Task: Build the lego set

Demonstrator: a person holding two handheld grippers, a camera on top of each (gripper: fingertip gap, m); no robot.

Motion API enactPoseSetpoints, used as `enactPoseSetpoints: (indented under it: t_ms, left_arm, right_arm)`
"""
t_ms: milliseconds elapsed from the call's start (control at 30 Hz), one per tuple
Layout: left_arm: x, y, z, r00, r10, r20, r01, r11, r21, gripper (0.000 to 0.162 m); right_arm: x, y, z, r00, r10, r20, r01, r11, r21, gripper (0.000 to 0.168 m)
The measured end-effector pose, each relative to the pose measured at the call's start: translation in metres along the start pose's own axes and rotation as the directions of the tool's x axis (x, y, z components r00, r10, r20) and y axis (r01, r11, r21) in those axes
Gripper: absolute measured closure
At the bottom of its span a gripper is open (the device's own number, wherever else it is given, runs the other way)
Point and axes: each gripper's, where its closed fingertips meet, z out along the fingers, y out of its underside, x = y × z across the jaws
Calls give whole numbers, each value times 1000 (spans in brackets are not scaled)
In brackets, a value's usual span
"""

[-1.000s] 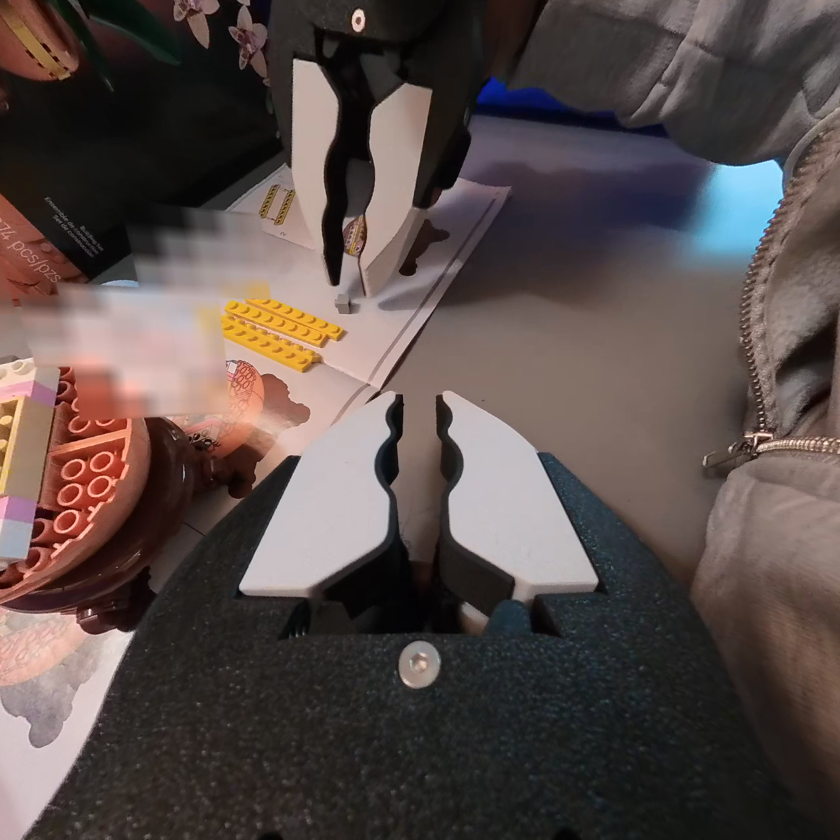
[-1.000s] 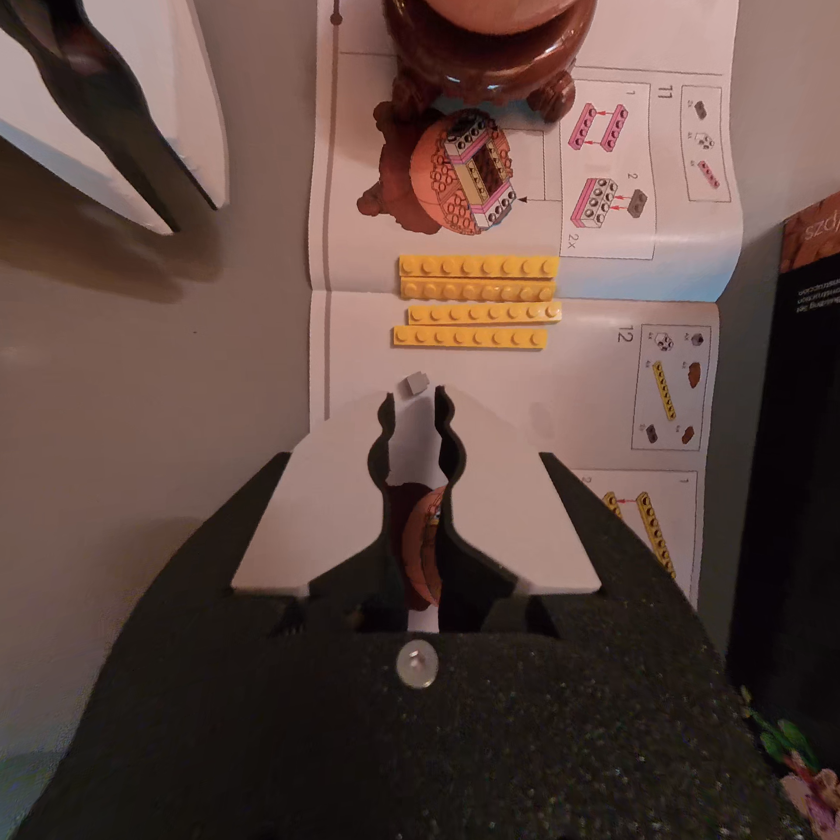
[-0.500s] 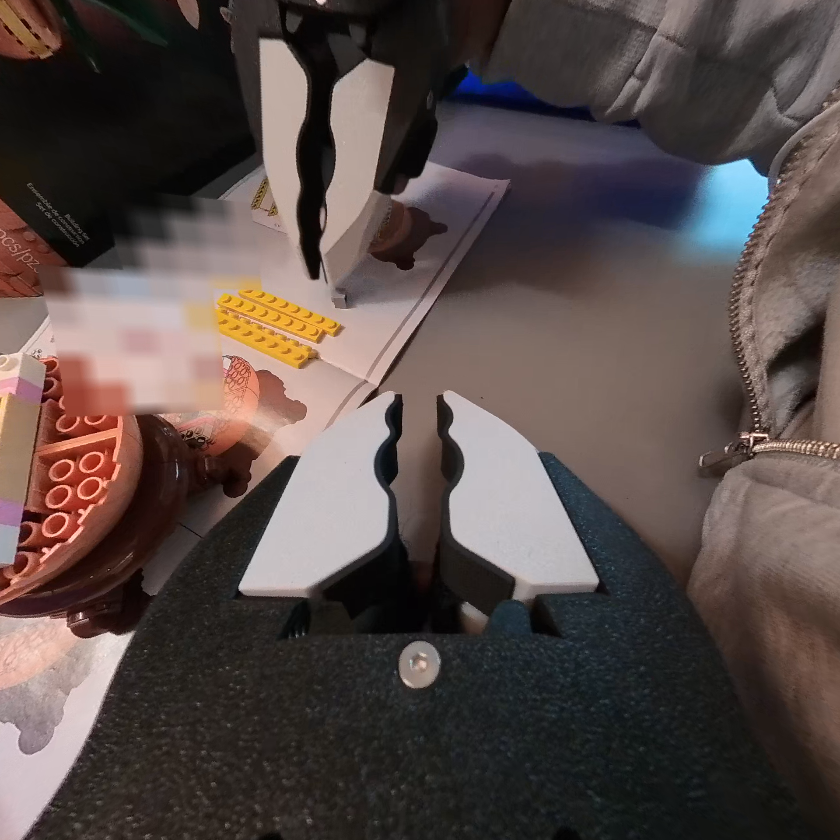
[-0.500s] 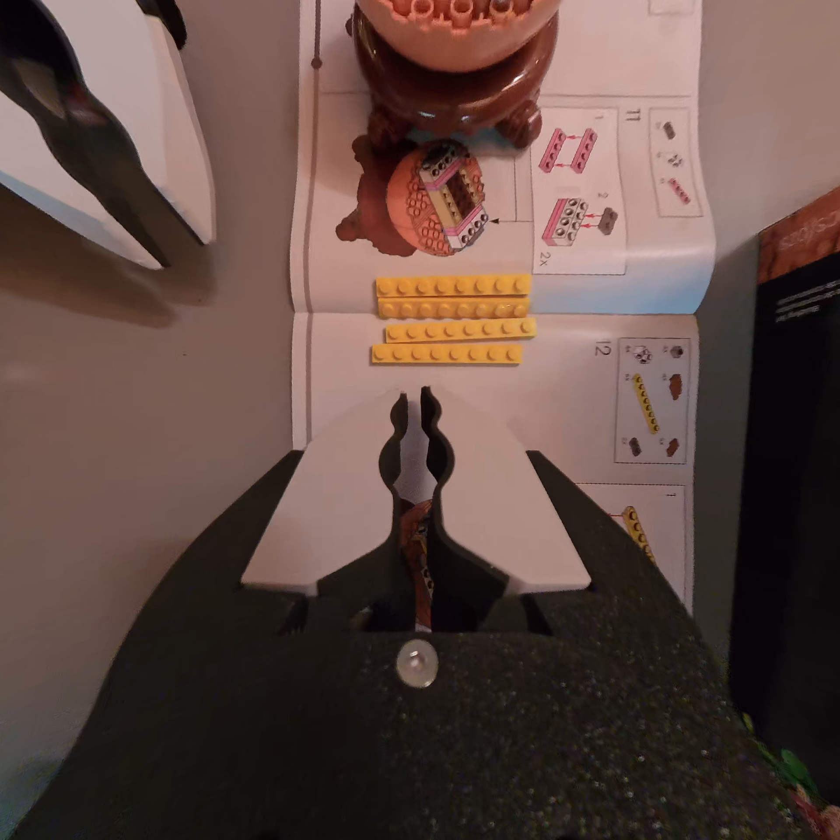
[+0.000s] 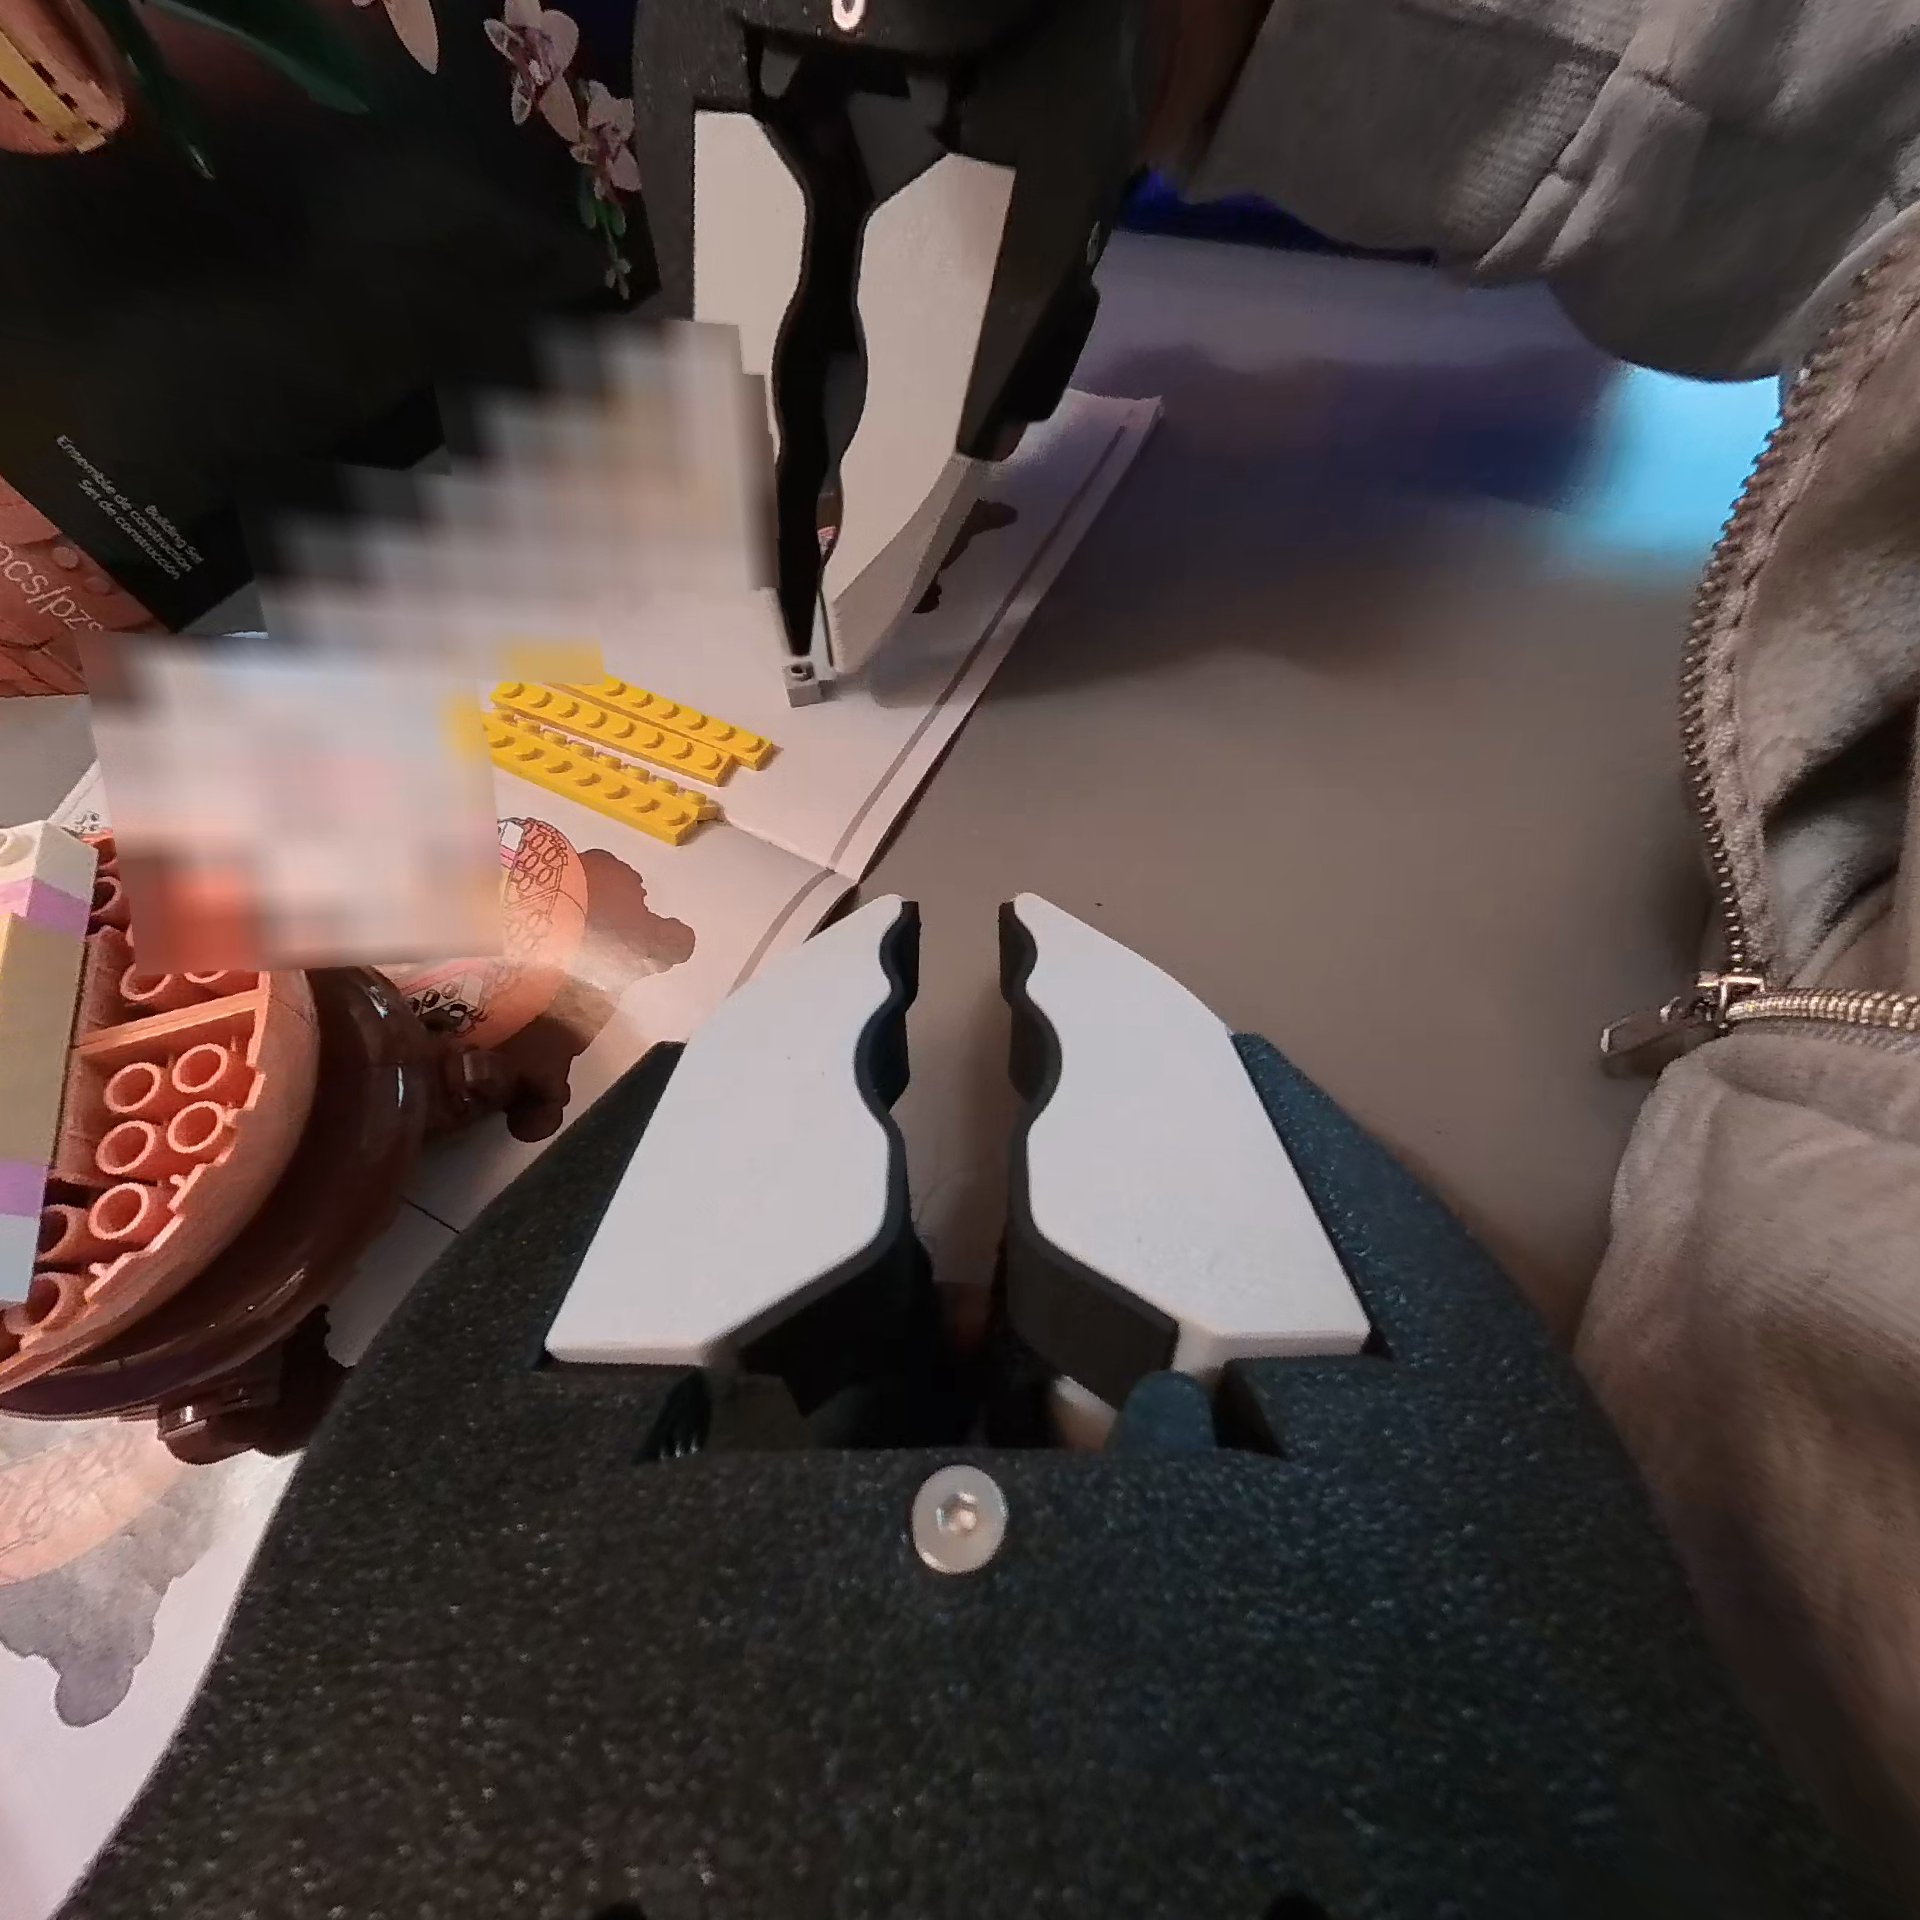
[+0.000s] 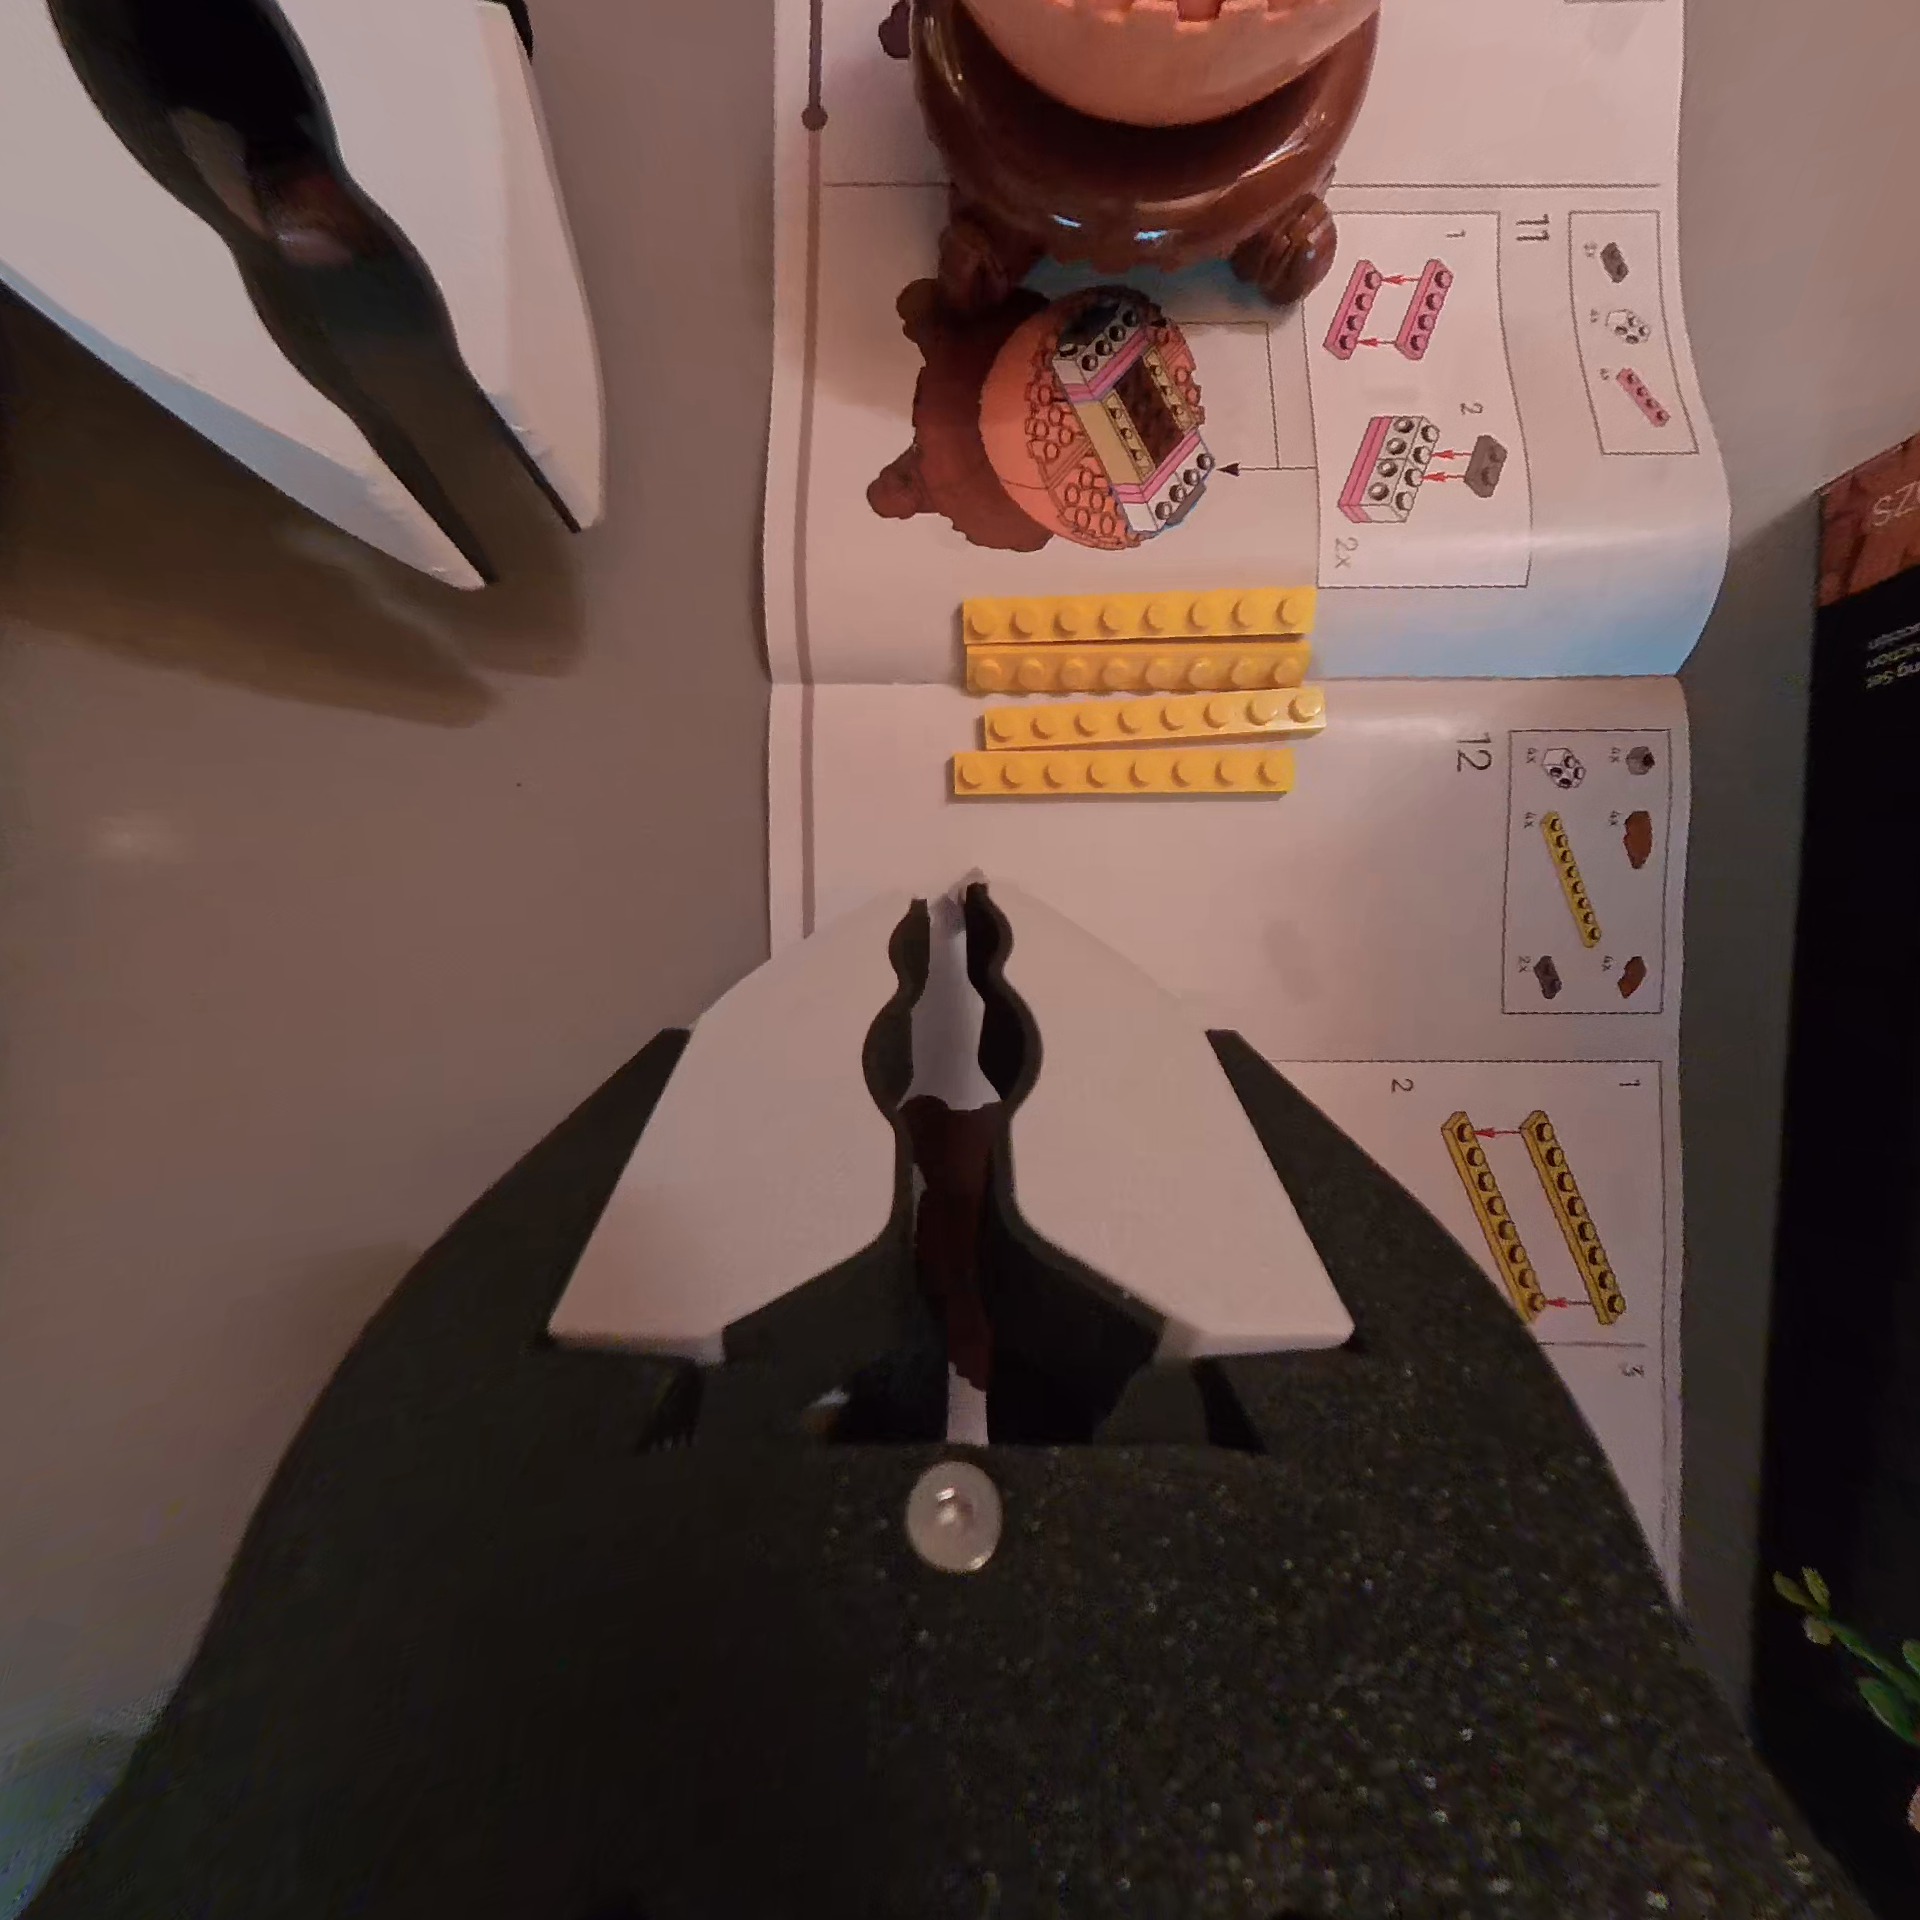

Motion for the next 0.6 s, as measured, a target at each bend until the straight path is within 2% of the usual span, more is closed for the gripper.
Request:
enactPoseSetpoints:
  t_ms: [167, 267, 400, 500, 600]
  left_arm:
    - [1, 0, 0, 1000, 10, 3, -10, 1000, 1, 148]
    - [1, 0, 0, 1000, 12, 1, -12, 1000, 2, 148]
    - [1, 0, 0, 1000, 13, 2, -13, 1000, 2, 148]
    - [1, 0, 0, 1000, 11, 3, -12, 1000, 3, 147]
    - [0, -1, -1, 1000, 7, 3, -7, 1000, 11, 147]
  right_arm:
    - [6, 3, -2, 995, -96, 3, 96, 995, -32, 158]
    - [6, 1, 0, 979, -200, 46, 201, 979, -28, 155]
    - [6, 0, 3, 960, -260, 100, 264, 964, -27, 156]
    - [6, 3, 8, 960, -255, 114, 262, 964, -43, 161]
    - [7, -1, 8, 983, -171, 67, 174, 984, -46, 162]
